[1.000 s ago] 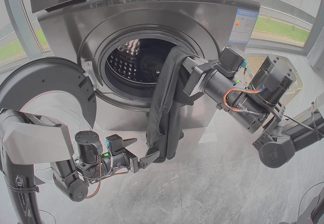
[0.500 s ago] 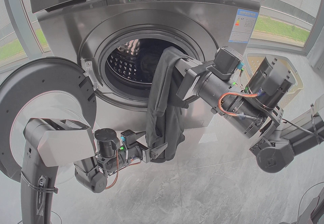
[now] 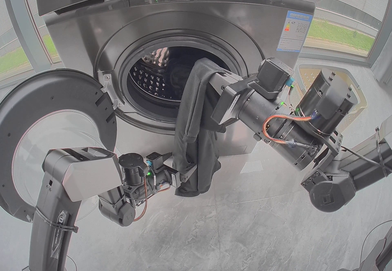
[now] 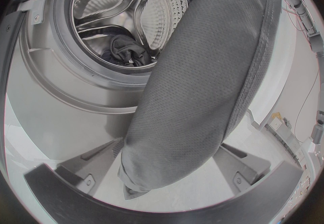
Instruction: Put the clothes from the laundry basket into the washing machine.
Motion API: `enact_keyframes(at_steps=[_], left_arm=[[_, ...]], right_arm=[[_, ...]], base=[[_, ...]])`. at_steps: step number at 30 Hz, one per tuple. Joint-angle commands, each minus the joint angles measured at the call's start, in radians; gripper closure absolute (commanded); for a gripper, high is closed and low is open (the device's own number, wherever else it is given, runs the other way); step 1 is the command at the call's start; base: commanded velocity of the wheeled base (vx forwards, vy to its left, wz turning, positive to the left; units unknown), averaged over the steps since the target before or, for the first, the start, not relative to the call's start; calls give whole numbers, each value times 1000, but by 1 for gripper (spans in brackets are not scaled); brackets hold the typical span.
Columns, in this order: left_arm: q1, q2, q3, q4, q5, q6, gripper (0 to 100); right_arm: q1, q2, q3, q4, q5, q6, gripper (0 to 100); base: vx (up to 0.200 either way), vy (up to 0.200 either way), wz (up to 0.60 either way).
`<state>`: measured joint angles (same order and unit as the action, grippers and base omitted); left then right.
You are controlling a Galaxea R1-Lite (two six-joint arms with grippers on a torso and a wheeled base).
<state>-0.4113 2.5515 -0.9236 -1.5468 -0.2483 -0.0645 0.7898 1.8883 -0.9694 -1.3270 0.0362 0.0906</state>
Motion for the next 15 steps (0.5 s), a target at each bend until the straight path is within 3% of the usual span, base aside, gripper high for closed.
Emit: enact_keyframes(at_steps=[1, 9, 15], left_arm=[[2, 18, -24, -1, 1, -1, 100], [11, 16, -43, -3, 1, 3, 100], [37, -85, 40, -4, 0, 5, 100]], right_arm=[[0, 2, 3, -1, 1, 0, 100], [-6, -2, 23, -3, -1, 0, 100], [-47, -2, 43, -3, -2, 1, 100]], base=[[0, 0, 0], [0, 0, 0], [0, 0, 0]])
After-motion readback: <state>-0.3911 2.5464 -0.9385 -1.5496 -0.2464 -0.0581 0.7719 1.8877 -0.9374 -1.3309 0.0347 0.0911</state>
